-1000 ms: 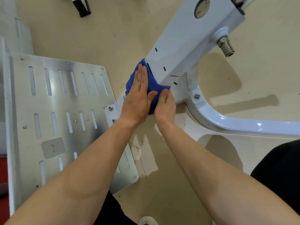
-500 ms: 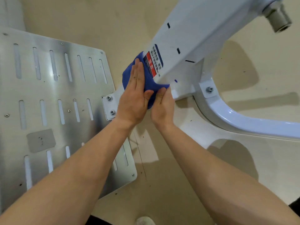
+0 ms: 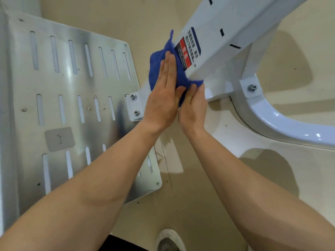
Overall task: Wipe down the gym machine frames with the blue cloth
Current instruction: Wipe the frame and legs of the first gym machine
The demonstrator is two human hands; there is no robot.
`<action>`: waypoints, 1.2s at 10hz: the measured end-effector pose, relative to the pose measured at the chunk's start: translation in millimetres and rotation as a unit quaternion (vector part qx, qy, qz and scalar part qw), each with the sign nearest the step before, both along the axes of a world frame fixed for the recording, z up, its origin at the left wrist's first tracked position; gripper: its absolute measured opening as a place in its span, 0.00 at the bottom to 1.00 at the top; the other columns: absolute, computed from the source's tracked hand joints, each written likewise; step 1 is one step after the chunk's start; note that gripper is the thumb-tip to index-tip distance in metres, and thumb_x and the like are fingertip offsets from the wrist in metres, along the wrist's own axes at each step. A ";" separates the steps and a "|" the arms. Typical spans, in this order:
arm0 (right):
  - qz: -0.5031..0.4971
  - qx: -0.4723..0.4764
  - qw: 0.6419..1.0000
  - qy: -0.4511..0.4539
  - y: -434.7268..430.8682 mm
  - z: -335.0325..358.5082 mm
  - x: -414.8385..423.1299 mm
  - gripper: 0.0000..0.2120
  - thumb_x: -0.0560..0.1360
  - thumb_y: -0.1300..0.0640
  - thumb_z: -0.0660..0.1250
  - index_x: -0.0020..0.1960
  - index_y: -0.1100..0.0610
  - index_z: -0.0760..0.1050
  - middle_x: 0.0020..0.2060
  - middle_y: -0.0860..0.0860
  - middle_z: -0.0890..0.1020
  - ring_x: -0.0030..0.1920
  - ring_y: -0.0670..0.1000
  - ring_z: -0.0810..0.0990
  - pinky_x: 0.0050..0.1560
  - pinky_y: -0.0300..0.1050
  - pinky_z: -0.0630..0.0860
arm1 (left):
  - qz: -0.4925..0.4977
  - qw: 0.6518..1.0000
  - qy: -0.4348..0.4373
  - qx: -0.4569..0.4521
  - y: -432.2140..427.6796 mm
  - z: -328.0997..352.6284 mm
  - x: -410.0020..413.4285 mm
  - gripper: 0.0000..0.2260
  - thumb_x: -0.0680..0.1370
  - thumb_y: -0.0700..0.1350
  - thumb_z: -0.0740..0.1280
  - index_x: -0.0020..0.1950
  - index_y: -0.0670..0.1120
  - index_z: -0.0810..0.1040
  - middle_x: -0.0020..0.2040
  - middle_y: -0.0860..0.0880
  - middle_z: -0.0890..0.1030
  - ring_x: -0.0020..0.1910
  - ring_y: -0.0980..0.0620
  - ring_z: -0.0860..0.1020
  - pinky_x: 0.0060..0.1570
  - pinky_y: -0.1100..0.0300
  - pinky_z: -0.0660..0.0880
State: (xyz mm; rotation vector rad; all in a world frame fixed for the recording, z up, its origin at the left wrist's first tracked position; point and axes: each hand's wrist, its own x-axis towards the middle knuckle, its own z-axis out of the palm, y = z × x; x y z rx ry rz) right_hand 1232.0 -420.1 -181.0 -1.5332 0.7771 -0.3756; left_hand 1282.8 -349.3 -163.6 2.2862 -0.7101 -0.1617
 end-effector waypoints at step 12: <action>0.019 -0.069 0.997 0.012 24.0 -52.3 -7.2 0.08 0.79 0.62 0.64 0.40 0.60 0.73 0.31 0.49 0.76 0.34 0.51 0.70 0.34 0.39 0.65 | 0.141 0.983 -0.021 0.118 40.7 -53.3 -10.3 0.22 0.82 0.54 0.63 0.74 0.49 0.70 0.71 0.52 0.74 0.69 0.54 0.73 0.67 0.56 0.70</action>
